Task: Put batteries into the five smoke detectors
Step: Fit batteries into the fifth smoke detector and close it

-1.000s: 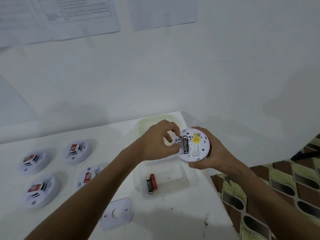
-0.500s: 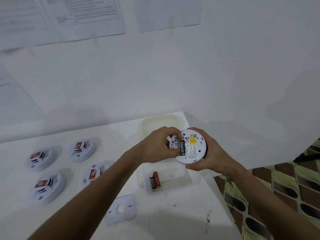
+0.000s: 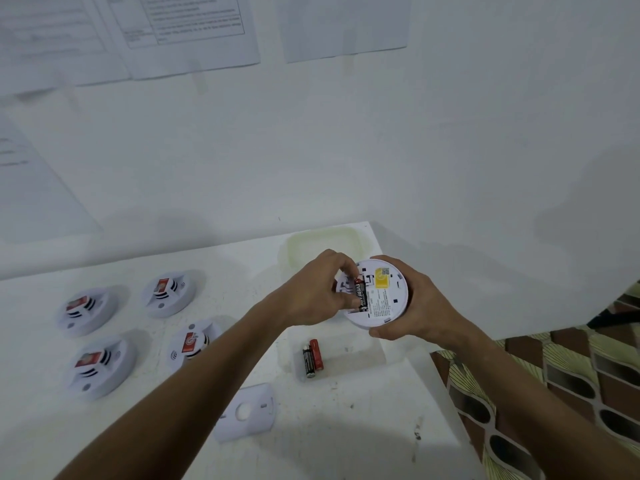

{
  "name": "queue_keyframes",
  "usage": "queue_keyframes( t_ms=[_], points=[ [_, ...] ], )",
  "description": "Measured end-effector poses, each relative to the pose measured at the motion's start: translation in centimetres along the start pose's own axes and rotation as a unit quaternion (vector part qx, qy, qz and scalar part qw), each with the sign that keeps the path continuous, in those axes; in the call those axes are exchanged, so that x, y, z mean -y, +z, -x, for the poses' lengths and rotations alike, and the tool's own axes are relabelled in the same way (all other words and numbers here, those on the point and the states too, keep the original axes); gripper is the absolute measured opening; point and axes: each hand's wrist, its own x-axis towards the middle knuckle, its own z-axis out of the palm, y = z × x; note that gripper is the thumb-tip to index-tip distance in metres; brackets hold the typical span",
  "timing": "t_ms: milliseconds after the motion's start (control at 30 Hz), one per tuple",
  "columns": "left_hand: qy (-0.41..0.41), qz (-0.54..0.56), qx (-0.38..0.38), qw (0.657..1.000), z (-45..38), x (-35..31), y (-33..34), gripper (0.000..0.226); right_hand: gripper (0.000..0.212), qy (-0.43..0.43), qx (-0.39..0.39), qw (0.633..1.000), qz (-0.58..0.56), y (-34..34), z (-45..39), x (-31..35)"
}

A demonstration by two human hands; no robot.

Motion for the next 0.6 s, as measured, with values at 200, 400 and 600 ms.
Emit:
queue_keyframes(
  t_ms=[200,400,600],
  points=[
    [0.029,-0.018,-0.024,0.999,-0.4,0.4,0.0,0.037,0.082,0.016,-0.006,1.0,0.005,0.5,-0.1,-0.3],
    [0.069,0.035,-0.083,0.994,-0.5,0.5,0.0,0.014,0.084,0.015,-0.014,1.0,-0.008,-0.1,0.0,-0.3],
    [0.008,0.244,-0.171,0.954,-1.6,1.2,-0.3,0.015,0.087,0.029,-0.03,0.999,-0.015,-1.5,0.4,-0.3]
  ],
)
